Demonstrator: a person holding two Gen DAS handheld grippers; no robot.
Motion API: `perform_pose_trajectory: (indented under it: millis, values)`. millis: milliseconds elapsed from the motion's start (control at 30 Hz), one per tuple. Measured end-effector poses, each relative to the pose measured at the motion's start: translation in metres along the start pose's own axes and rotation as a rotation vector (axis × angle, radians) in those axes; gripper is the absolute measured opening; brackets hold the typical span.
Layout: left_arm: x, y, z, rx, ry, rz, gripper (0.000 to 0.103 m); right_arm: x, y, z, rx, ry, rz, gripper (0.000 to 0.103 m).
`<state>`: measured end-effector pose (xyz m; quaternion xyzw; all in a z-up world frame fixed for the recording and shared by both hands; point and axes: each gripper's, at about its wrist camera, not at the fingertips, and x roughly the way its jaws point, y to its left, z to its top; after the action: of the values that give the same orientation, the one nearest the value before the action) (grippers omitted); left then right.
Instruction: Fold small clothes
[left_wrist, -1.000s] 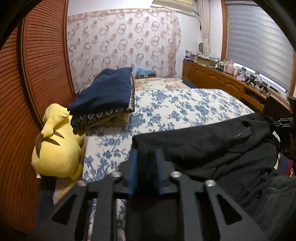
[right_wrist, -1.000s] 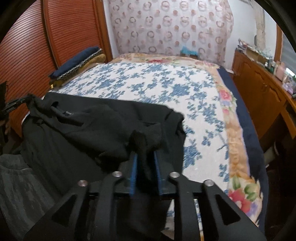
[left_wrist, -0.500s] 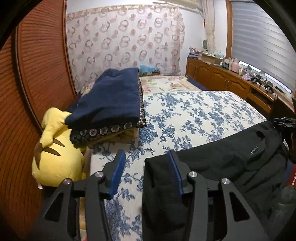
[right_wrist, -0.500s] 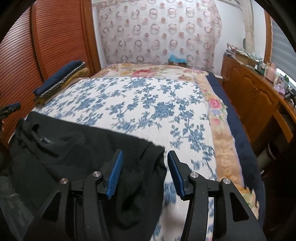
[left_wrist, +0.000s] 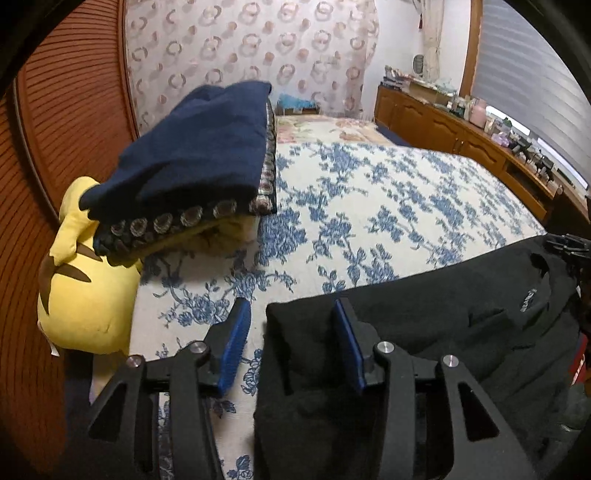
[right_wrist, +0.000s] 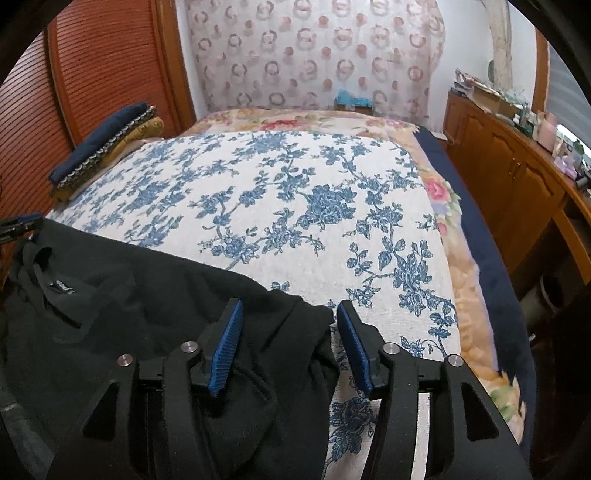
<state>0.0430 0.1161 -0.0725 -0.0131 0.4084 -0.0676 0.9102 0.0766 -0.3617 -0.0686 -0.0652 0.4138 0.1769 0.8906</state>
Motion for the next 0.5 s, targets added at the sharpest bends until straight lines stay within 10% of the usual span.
perform_pose_trajectory:
  millis: [500]
  values:
    - [0.0099, -0.0032, -0.0068, 0.000, 0.040, -0.013, 0.046, 0.0055, 0.0012, -0.0026, -0.002, 0.018, 0.042, 0.058]
